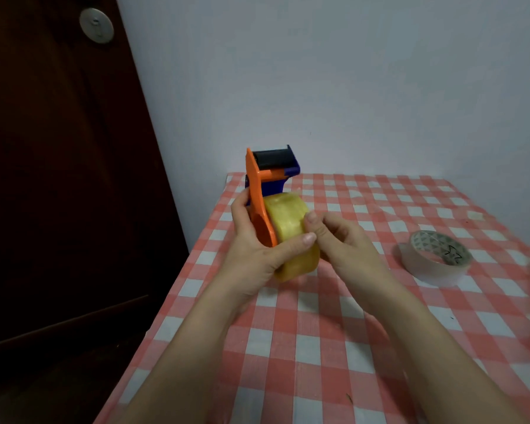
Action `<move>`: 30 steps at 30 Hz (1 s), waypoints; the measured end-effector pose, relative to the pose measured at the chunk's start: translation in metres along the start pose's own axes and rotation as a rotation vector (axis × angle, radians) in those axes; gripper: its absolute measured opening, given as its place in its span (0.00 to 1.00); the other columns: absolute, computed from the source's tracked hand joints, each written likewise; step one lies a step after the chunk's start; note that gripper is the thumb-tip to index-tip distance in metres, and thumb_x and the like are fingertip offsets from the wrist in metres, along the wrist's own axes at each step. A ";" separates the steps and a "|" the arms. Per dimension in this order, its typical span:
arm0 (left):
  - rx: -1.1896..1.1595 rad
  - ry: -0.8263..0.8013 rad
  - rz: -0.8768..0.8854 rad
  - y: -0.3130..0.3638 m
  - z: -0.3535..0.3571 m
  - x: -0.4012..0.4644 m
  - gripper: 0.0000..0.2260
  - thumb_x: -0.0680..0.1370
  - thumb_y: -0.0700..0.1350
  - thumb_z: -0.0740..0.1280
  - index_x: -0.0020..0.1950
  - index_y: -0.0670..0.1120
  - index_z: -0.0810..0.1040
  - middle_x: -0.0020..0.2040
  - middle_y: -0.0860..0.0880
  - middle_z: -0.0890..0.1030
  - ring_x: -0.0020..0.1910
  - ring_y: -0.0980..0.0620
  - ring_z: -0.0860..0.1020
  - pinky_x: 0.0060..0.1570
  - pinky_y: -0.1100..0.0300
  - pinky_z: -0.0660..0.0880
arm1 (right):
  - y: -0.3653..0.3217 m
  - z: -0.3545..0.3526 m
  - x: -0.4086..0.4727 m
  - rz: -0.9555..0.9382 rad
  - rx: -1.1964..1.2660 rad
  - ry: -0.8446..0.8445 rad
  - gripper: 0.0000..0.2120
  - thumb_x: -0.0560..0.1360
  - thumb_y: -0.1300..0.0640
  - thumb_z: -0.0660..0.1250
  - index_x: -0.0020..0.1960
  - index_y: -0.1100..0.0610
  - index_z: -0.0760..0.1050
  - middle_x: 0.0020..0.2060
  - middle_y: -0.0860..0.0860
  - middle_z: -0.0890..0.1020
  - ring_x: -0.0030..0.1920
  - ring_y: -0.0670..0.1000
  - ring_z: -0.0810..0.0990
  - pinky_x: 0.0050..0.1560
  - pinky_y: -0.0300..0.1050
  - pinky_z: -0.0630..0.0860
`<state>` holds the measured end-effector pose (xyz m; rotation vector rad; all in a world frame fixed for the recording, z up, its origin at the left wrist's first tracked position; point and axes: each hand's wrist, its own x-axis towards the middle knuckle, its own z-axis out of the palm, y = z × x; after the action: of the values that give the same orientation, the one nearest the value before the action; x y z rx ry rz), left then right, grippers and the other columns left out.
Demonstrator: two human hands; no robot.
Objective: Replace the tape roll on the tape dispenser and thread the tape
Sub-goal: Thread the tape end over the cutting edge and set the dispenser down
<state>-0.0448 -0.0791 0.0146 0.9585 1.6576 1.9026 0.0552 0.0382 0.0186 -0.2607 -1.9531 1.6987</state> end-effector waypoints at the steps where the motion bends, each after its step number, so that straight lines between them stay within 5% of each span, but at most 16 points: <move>1: -0.002 0.008 0.009 0.000 0.002 0.000 0.47 0.63 0.53 0.82 0.74 0.66 0.59 0.69 0.56 0.73 0.66 0.51 0.78 0.59 0.46 0.82 | 0.001 0.000 0.000 0.004 0.022 0.031 0.26 0.69 0.33 0.66 0.47 0.57 0.79 0.41 0.50 0.83 0.46 0.51 0.82 0.59 0.59 0.79; 7: -0.037 -0.042 -0.013 -0.001 0.012 -0.003 0.40 0.68 0.52 0.80 0.71 0.72 0.60 0.63 0.60 0.78 0.63 0.53 0.80 0.56 0.46 0.83 | 0.000 -0.004 0.003 -0.001 0.227 0.137 0.17 0.72 0.47 0.69 0.57 0.54 0.77 0.51 0.49 0.82 0.50 0.47 0.83 0.45 0.44 0.80; 13: -0.020 -0.086 -0.067 -0.006 0.018 -0.003 0.41 0.68 0.54 0.79 0.74 0.69 0.59 0.69 0.55 0.75 0.66 0.51 0.78 0.61 0.46 0.81 | -0.001 -0.010 0.004 0.022 0.278 0.161 0.05 0.76 0.61 0.69 0.51 0.54 0.78 0.44 0.45 0.83 0.45 0.45 0.83 0.38 0.42 0.78; 18: 0.019 -0.070 -0.080 -0.006 0.018 -0.001 0.37 0.70 0.54 0.78 0.73 0.68 0.62 0.67 0.54 0.77 0.65 0.51 0.78 0.62 0.45 0.80 | -0.002 -0.010 0.003 0.003 0.205 0.200 0.04 0.75 0.61 0.71 0.47 0.55 0.77 0.41 0.45 0.82 0.39 0.46 0.82 0.35 0.40 0.77; 23: 0.035 -0.071 -0.092 -0.008 0.015 0.002 0.29 0.75 0.46 0.75 0.71 0.64 0.67 0.60 0.58 0.81 0.59 0.55 0.82 0.62 0.50 0.80 | 0.000 -0.007 0.001 -0.091 -0.250 0.330 0.04 0.75 0.57 0.69 0.47 0.54 0.73 0.44 0.46 0.79 0.42 0.45 0.79 0.38 0.34 0.75; 26: 0.028 -0.091 -0.128 -0.008 0.011 0.003 0.34 0.71 0.47 0.78 0.71 0.64 0.65 0.61 0.56 0.80 0.60 0.53 0.81 0.60 0.52 0.80 | -0.003 -0.009 0.000 -0.150 -0.299 0.370 0.04 0.75 0.60 0.68 0.48 0.52 0.75 0.45 0.46 0.80 0.46 0.45 0.79 0.40 0.32 0.75; 30: 0.015 -0.176 -0.184 -0.008 0.001 0.003 0.47 0.65 0.43 0.82 0.73 0.67 0.59 0.67 0.53 0.77 0.65 0.48 0.79 0.63 0.44 0.79 | -0.001 -0.013 0.002 -0.007 -0.096 0.173 0.08 0.77 0.55 0.69 0.56 0.48 0.79 0.49 0.44 0.82 0.48 0.45 0.82 0.46 0.39 0.80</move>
<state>-0.0466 -0.0749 0.0078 0.9171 1.6001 1.6397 0.0603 0.0500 0.0210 -0.4214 -1.9068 1.5264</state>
